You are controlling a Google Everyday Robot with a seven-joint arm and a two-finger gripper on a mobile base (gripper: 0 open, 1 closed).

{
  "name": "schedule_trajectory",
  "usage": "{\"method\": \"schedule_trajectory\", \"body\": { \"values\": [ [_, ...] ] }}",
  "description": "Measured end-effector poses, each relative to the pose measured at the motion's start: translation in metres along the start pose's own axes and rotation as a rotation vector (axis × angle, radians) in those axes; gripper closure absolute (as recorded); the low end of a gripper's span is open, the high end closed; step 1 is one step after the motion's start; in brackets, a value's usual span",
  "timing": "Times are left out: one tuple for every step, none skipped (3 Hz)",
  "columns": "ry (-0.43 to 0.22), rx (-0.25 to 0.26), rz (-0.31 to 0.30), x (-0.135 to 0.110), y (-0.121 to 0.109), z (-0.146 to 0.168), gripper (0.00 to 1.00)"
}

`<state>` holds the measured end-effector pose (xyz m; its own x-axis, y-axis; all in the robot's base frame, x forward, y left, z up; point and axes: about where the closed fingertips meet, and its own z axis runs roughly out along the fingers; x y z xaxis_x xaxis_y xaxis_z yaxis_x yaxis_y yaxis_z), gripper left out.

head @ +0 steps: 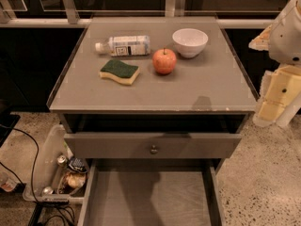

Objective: Place apple into middle drawer

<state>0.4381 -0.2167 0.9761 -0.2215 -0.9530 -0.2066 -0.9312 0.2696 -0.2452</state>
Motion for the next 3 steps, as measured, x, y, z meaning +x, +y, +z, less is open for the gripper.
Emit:
{"method": "schedule_trajectory", "body": {
  "values": [
    [-0.001, 0.002, -0.002, -0.001, -0.001, 0.0, 0.0],
    [-0.034, 0.019, -0.034, -0.016, -0.008, 0.003, 0.0],
    [-0.098, 0.059, -0.072, -0.039, -0.023, 0.006, 0.0]
  ]
}}
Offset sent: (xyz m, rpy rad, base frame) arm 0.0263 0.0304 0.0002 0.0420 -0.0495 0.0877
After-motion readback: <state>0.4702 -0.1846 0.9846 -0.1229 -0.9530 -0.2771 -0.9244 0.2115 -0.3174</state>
